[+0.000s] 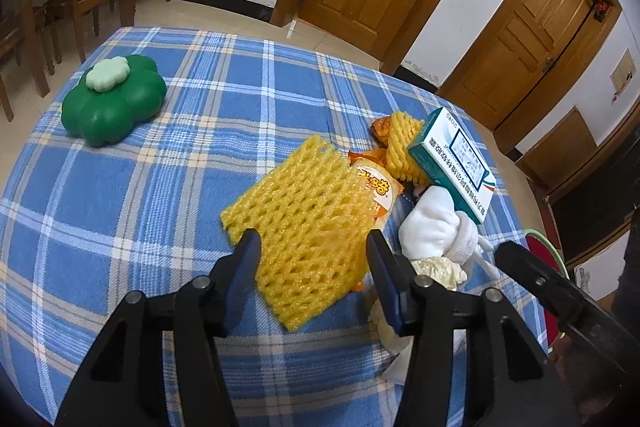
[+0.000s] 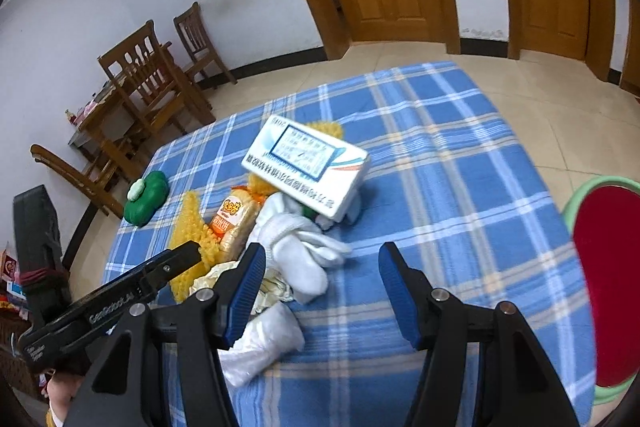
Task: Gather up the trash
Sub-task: 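Grasp the white glove with the right tool while the left tool grasps the yellow foam net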
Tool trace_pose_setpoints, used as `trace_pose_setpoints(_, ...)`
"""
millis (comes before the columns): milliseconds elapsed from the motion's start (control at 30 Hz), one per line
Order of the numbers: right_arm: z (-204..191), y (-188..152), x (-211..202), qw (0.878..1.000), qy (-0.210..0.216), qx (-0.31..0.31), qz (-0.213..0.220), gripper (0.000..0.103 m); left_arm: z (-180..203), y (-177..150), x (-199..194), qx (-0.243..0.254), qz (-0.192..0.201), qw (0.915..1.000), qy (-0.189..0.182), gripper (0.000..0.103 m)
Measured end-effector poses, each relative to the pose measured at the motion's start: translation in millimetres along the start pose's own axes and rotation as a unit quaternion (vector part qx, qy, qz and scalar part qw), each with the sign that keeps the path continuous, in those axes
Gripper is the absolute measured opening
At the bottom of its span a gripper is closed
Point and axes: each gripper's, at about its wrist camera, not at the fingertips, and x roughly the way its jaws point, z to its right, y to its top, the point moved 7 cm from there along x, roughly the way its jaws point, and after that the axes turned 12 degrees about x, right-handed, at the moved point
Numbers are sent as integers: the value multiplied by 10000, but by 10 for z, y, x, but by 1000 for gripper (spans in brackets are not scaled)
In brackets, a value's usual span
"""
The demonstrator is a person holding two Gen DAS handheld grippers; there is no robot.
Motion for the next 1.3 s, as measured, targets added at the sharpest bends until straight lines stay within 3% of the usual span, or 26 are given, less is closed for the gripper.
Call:
trace_pose_setpoints(200,-91,-31,185,9999,20,-40,-157,62,24,-10,11,75,14,10000,5,56)
trace_pose_setpoints(400,-101,-84,309,9995,114,10,-299,52,32,-12,11,84,11,10000,19,56)
trace_pose_setpoints(500,-103,-93,330,9993,188,2,-320,46,22,-7,11,-30,-24,10000,28,56)
trace_pose_setpoints(667,-137,-118,300,9990,325,-66,-286,26,18,-11,-2,-46,-11,10000,46,55)
trace_pose_setpoints(767,-147,-128,263,9990,343,-146,-239,20,12,-19,-35,-61,21,10000,33,48)
trace_pose_setpoints(867,-150,-141,215,9990,363,-160,-197,17,0,-21,-59,-109,3,9999,19,25)
trace_pose_setpoints(1000,-121,-135,98,9991,384,-173,-95,16,-32,-33,-103,-172,33,9998,-1,12)
trace_pose_setpoints(1300,-28,-122,-240,9986,459,-129,235,16,27,-31,-265,-129,159,9998,-11,5)
